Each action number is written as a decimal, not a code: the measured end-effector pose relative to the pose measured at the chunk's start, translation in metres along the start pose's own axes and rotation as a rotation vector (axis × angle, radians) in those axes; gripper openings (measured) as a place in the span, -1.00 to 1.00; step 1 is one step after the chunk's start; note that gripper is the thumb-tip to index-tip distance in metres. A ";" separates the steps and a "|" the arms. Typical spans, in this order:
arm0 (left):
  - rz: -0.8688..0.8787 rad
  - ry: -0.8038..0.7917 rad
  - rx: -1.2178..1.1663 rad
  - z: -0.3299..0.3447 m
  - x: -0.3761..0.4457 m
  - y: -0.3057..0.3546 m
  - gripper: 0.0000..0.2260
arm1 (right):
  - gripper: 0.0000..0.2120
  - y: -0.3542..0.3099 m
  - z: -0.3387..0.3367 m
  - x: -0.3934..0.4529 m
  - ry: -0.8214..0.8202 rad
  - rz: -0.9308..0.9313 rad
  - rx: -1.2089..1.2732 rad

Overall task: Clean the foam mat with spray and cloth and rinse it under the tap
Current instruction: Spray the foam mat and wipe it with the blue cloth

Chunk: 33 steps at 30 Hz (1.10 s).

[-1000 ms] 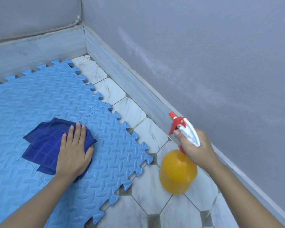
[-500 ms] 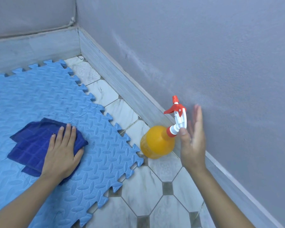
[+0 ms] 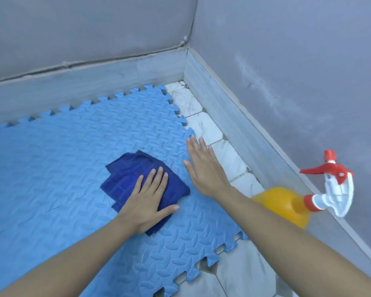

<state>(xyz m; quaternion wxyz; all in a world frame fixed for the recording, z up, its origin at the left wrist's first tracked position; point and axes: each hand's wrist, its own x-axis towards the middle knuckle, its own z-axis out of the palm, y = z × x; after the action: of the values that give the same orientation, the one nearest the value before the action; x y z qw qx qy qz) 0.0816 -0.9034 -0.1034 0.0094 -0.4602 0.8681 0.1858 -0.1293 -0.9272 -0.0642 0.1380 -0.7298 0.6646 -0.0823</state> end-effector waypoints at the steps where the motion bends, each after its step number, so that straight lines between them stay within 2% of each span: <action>1: -0.003 0.049 0.041 0.005 -0.008 -0.003 -0.23 | -0.40 0.008 0.019 0.001 -0.055 0.009 -0.070; 3: -0.034 0.106 0.086 0.012 -0.016 -0.001 -0.33 | -0.34 0.022 0.040 -0.002 -0.051 0.018 -0.110; 6: -0.096 0.144 0.064 0.014 0.012 -0.011 -0.36 | -0.43 0.031 0.051 0.002 -0.006 0.016 -0.113; 14: -0.215 0.141 0.135 -0.036 0.178 -0.068 -0.35 | -0.50 0.035 0.054 0.004 0.043 -0.001 -0.018; 17: -0.325 0.098 0.126 -0.051 0.218 -0.082 -0.32 | -0.51 0.036 0.054 0.005 0.040 0.008 0.006; 20: -0.311 0.101 0.129 -0.047 0.204 -0.066 -0.31 | -0.50 0.035 0.051 0.009 0.045 0.012 -0.014; 23: -0.217 0.120 0.112 -0.022 0.130 -0.033 -0.34 | -0.48 0.033 0.049 0.006 0.020 0.011 0.000; 26: -0.230 0.095 0.098 -0.004 0.074 -0.007 -0.41 | -0.47 0.036 0.049 0.012 0.058 0.009 0.008; 28: -0.266 0.096 0.089 -0.010 0.085 -0.012 -0.43 | -0.47 0.034 0.051 0.013 0.052 0.020 0.001; 30: -0.282 0.123 0.126 -0.019 0.126 -0.024 -0.44 | -0.47 0.035 0.052 0.013 0.051 0.009 -0.005; 33: -0.310 0.080 0.141 -0.037 0.195 -0.044 -0.43 | -0.49 0.038 0.052 0.012 0.070 0.003 -0.011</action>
<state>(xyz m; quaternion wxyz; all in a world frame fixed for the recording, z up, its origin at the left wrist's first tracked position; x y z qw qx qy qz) 0.0097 -1.0932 -0.1190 0.0359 -0.5938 0.7973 0.1024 -0.1478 -0.9368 -0.1262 0.1106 -0.7262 0.6705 -0.1041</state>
